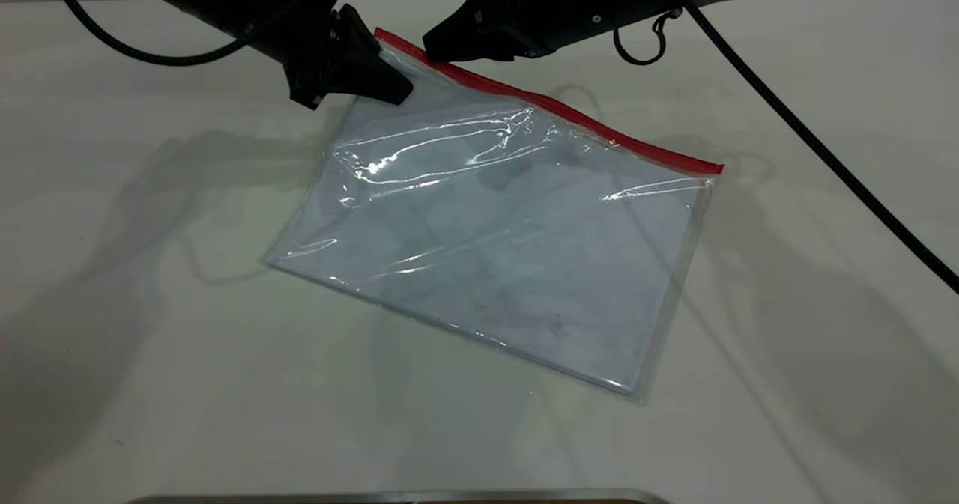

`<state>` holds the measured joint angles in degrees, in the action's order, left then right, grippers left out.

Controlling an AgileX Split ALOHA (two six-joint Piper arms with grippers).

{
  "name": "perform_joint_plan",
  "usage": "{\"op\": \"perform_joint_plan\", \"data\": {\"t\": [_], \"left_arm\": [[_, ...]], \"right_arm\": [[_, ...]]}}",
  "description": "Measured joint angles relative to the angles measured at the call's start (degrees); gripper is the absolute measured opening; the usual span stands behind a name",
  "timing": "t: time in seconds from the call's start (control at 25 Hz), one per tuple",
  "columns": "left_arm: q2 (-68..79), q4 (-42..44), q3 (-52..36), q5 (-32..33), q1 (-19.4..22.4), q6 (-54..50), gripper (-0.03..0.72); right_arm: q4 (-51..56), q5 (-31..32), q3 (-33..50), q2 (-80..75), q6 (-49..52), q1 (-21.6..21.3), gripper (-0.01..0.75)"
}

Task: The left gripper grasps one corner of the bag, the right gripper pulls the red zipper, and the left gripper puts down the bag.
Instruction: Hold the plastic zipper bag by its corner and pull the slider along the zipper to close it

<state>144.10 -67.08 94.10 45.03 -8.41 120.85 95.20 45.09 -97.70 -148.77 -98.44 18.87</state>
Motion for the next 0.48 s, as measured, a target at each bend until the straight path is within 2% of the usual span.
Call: {"op": "perform_joint_plan", "data": {"t": [0.28,0.48], "left_arm": [[0.0,0.0,0.0,0.1,0.0,0.0,0.061],[0.0,0.0,0.0,0.1,0.0,0.0,0.061]], "right_arm": [[0.1,0.0,0.0,-0.5,-0.4,0.5,0.416],[0.4,0.0,0.0,-0.9,-0.6,1.2,0.384]]}}
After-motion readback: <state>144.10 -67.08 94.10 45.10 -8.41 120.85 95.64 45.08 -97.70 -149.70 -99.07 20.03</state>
